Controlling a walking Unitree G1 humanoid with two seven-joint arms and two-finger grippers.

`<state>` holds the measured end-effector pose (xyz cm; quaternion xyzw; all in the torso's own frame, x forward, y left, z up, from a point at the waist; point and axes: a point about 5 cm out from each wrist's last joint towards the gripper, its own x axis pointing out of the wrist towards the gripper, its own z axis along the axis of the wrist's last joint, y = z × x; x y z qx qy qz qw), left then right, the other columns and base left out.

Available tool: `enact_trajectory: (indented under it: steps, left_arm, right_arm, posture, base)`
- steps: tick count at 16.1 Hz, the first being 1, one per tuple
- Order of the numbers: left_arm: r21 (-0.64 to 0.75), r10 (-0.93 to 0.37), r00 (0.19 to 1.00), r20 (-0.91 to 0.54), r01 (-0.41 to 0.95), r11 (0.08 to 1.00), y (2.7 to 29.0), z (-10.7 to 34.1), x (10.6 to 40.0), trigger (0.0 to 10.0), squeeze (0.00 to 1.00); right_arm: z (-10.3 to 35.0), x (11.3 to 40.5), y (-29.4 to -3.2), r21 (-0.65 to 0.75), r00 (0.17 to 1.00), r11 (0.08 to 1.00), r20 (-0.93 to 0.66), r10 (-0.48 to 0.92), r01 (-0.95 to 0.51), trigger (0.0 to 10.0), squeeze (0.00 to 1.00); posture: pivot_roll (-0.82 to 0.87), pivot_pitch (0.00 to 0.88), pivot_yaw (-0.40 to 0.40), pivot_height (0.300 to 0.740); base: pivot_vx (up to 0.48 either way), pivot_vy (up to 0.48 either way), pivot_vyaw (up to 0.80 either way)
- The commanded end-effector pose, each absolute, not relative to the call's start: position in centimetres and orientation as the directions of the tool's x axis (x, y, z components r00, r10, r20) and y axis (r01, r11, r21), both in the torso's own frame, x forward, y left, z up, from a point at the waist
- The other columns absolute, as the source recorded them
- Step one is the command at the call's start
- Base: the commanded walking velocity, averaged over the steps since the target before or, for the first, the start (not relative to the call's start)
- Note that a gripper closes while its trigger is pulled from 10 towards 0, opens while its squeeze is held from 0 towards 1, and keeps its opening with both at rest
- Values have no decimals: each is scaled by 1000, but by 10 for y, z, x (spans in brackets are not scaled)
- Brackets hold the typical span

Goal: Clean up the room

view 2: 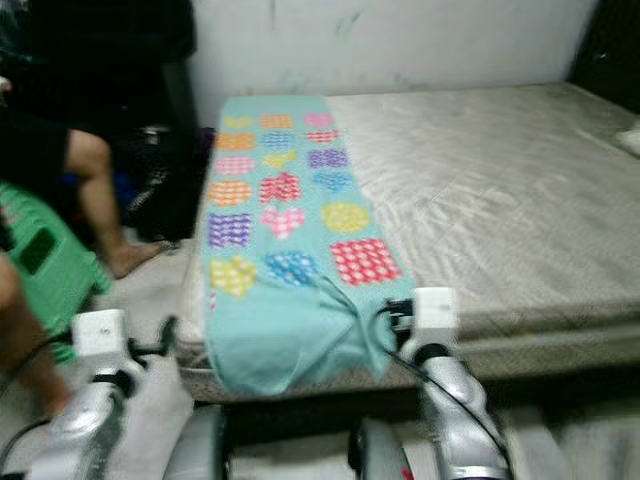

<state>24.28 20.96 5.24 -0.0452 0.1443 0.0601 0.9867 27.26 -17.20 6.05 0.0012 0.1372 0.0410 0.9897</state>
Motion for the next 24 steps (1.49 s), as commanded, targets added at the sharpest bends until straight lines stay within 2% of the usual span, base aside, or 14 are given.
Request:
enact_trajectory:
  steps: [1,3,12,20,24]
  left_arm:
    - [-54,106,965,-241,-122,991,208,63,251,10000,0]
    - [-74,112,965,-237,-133,988,210,63,249,10000,0]
    - [-99,83,969,-231,-108,989,204,66,252,10000,0]
    - [-113,100,961,-259,-133,985,202,64,253,10000,0]
    - [-125,98,959,-265,-135,983,199,64,254,10000,0]
  right_arm:
    - [71,278,-174,-11,970,996,-228,86,-91,10000,0]
    - [71,279,-173,-13,970,995,-223,95,-100,10000,0]
    - [77,290,-164,-102,963,977,-214,162,-186,10000,0]
    - [77,296,-167,-183,956,957,-233,179,-224,10000,0]
    - [74,290,-163,-155,948,956,-242,208,-249,10000,0]
  posture:
    - [-115,0,6,591]
    - [-119,0,4,591]
    - [-129,0,19,591]
    - [-126,0,17,591]
    - [-130,0,13,591]
  base:
    - [0,0,0]
    - [0,0,0]
    - [398,0,0]
    - [0,0,0]
    - [0,0,264]
